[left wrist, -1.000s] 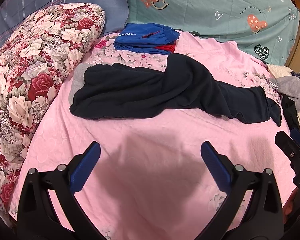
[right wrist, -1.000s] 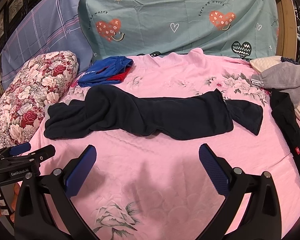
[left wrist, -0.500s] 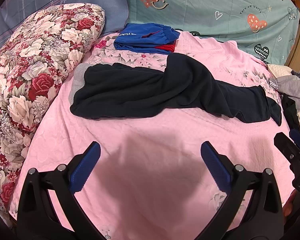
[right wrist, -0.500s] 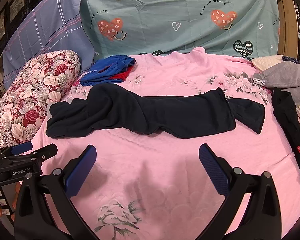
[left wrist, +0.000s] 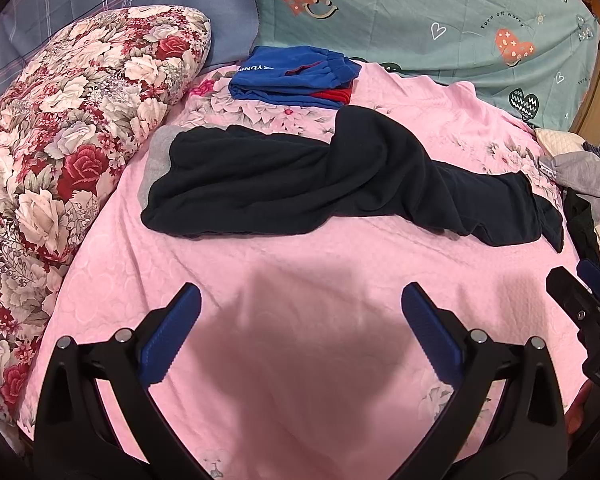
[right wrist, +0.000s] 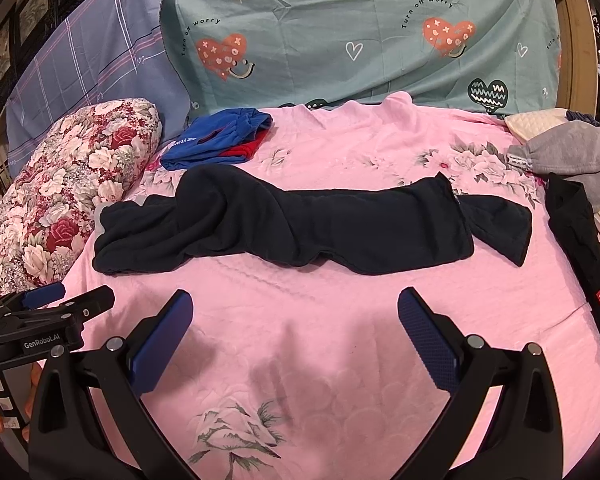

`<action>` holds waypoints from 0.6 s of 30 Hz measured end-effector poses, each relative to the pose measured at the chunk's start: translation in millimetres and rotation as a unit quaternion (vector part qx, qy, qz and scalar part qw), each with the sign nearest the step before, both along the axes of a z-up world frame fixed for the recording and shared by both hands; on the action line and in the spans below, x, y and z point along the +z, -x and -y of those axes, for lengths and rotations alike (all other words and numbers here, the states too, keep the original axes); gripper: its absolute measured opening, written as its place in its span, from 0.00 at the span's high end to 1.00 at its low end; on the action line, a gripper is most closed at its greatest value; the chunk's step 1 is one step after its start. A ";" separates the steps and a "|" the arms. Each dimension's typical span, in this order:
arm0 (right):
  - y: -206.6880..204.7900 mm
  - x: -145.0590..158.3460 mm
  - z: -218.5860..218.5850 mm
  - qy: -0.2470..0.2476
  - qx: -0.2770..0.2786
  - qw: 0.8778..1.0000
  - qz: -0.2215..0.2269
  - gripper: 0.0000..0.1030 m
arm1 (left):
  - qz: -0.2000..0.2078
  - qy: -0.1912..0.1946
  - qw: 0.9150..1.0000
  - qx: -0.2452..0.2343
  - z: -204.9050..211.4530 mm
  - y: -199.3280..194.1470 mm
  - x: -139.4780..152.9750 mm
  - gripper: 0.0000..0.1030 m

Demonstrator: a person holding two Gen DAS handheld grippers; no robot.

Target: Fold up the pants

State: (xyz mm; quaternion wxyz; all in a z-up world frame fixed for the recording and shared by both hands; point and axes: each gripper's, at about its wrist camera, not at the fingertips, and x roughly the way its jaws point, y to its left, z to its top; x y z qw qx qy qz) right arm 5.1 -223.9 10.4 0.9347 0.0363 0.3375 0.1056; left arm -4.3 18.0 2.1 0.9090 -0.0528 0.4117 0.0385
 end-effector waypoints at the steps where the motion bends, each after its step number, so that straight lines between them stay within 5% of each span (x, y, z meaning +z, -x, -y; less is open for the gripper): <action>1: 0.0 0.0 0.0 0.000 0.000 1.000 0.000 0.01 | 0.000 0.000 1.000 0.000 -0.3 0.2 -0.4 0.02; 10: -10.8 -6.0 11.6 0.005 -0.008 1.000 -0.016 0.01 | -0.011 0.008 1.000 -0.002 -21.5 -13.2 -5.1 0.02; 15: -29.7 -21.5 73.0 -0.022 -0.105 0.993 -0.052 0.01 | -0.057 0.101 0.992 0.055 -106.0 -45.8 -28.5 0.02; 18: -36.4 -32.8 104.9 -0.024 -0.161 0.984 -0.067 0.01 | -0.071 0.084 0.990 0.086 -140.5 -61.0 -39.3 0.03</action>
